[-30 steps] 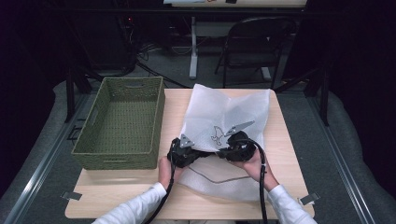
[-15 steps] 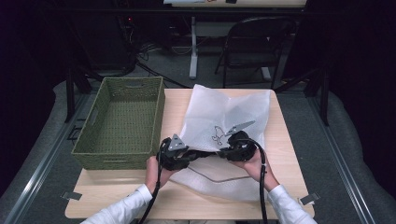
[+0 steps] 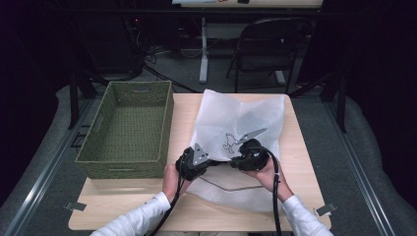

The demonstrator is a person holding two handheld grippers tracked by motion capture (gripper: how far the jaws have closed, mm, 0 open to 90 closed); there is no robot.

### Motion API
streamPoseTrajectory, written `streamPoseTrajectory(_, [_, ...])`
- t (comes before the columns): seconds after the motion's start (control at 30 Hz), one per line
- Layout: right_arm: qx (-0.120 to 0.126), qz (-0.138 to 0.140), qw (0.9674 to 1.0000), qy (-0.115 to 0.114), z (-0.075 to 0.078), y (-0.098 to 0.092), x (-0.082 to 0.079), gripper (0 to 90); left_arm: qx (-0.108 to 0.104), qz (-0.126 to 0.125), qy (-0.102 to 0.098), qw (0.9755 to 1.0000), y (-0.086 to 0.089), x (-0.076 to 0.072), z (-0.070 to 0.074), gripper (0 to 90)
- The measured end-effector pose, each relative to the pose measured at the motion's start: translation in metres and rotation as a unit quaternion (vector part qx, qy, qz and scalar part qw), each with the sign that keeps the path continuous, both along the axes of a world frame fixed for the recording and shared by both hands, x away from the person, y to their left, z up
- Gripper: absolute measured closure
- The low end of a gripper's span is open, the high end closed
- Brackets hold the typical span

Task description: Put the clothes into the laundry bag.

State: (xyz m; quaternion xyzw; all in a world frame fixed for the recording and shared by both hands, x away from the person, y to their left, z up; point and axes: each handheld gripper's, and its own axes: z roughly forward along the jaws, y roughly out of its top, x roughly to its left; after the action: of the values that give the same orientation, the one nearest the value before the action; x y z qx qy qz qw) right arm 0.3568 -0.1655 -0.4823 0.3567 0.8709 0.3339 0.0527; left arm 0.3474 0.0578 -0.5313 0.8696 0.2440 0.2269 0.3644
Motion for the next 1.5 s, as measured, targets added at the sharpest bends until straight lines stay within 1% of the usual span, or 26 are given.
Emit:
streamPoseTrajectory(0.03, [-0.001,-0.001,1.0,0.001,-0.001,0.0,0.0,81.4,0.007,-0.005,-0.003,1.0,0.001,0.0,0.0,79.2])
streamPoseTrajectory(0.07, [-0.004,0.0,1.0,0.003,-0.003,0.0,0.0,81.5,0.017,-0.013,0.001,0.9998,0.001,0.0,-0.001,81.4])
streamPoseTrajectory(0.13, [-0.014,0.001,0.9999,0.007,-0.008,0.001,0.002,81.5,0.028,-0.021,0.007,0.9994,0.003,0.0,-0.003,84.2])
streamPoseTrajectory(0.2, [-0.026,0.002,0.9995,0.018,-0.015,0.003,0.003,81.7,0.034,-0.029,0.021,0.9988,0.004,-0.001,-0.005,85.6])
streamPoseTrajectory(0.3, [-0.043,0.006,0.9987,0.027,-0.024,0.007,0.004,81.8,0.06,-0.048,0.042,0.9962,0.003,-0.001,-0.01,86.3])
streamPoseTrajectory(0.33, [-0.047,0.008,0.9984,0.029,-0.027,0.007,0.004,81.4,0.072,-0.057,0.053,0.9944,0.002,0.0,-0.012,86.2])
streamPoseTrajectory(0.4, [-0.058,0.013,0.9976,0.034,-0.035,0.009,0.003,80.9,0.08,-0.063,0.056,0.9933,0.003,-0.002,-0.016,86.0])
streamPoseTrajectory(0.43, [-0.061,0.014,0.9973,0.038,-0.039,0.01,0.003,80.9,0.08,-0.063,0.056,0.9933,0.003,-0.002,-0.016,85.9])
streamPoseTrajectory(0.47, [-0.067,0.015,0.9969,0.04,-0.043,0.01,0.003,80.9,0.086,-0.072,0.07,0.9913,0.003,-0.002,-0.019,85.5])
streamPoseTrajectory(0.57, [-0.076,0.019,0.9959,0.044,-0.05,0.013,0.003,81.3,0.088,-0.075,0.089,0.9893,0.006,-0.002,-0.021,83.1])
streamPoseTrajectory(0.63, [-0.078,0.02,0.9956,0.048,-0.052,0.013,0.003,82.0,0.085,-0.08,0.1,0.9881,0.009,-0.002,-0.02,77.1])
streamPoseTrajectory(0.67, [-0.08,0.02,0.9953,0.051,-0.053,0.013,0.004,82.3,0.078,-0.079,0.101,0.9887,0.011,-0.003,-0.019,73.7])
streamPoseTrajectory(0.73, [-0.081,0.021,0.9952,0.051,-0.055,0.013,0.004,82.3,0.076,-0.08,0.101,0.9888,0.012,-0.004,-0.017,68.7])
streamPoseTrajectory(0.77, [-0.08,0.022,0.9949,0.057,-0.057,0.013,0.005,82.6,0.079,-0.08,0.092,0.9894,0.013,-0.007,-0.013,66.4])
streamPoseTrajectory(0.87, [-0.084,0.021,0.9947,0.056,-0.059,0.011,0.006,83.9,0.095,-0.083,0.079,0.9888,0.011,-0.011,-0.017,62.9])
streamPoseTrajectory(0.93, [-0.088,0.025,0.9945,0.05,-0.059,0.011,0.006,84.7,0.102,-0.078,0.073,0.989,0.008,-0.013,-0.023,65.1])
streamPoseTrajectory(1.0, [-0.095,0.025,0.994,0.049,-0.061,0.012,0.006,84.9,0.099,-0.075,0.072,0.9896,0.005,-0.012,-0.028,70.1])
streamPoseTrajectory(1.07, [-0.096,0.028,0.9935,0.054,-0.063,0.012,0.005,84.6,0.104,-0.068,0.072,0.9896,0.003,-0.01,-0.03,75.4])
streamPoseTrajectory(1.1, [-0.092,0.024,0.9937,0.058,-0.064,0.011,0.005,84.3,0.101,-0.062,0.074,0.9902,0.003,-0.01,-0.031,77.9])
streamPoseTrajectory(1.13, [-0.094,0.028,0.9936,0.056,-0.065,0.01,0.005,84.0,0.105,-0.062,0.074,0.9897,0.003,-0.009,-0.032,78.9])
streamPoseTrajectory(1.27, [-0.097,0.031,0.9933,0.054,-0.067,0.01,0.004,85.1,0.102,-0.061,0.071,0.9904,0.004,-0.009,-0.032,80.0])
streamPoseTrajectory(1.3, [-0.099,0.031,0.9931,0.055,-0.068,0.01,0.004,85.4,0.102,-0.062,0.073,0.9902,0.005,-0.009,-0.032,78.1])
streamPoseTrajectory(1.33, [-0.099,0.032,0.9931,0.054,-0.068,0.01,0.004,85.9,0.105,-0.06,0.069,0.9902,0.005,-0.009,-0.031,75.3])
streamPoseTrajectory(1.43, [-0.101,0.032,0.9931,0.051,-0.067,0.01,0.003,87.2,0.108,-0.046,0.059,0.9913,0.009,-0.012,-0.029,62.7])
streamPoseTrajectory(1.47, [-0.1,0.035,0.9931,0.05,-0.066,0.01,0.003,87.4,0.11,-0.042,0.049,0.9918,0.012,-0.012,-0.027,59.7])
streamPoseTrajectory(1.5, [-0.1,0.035,0.9933,0.045,-0.065,0.01,0.003,87.5,0.106,-0.036,0.05,0.9924,0.014,-0.012,-0.026,57.3])
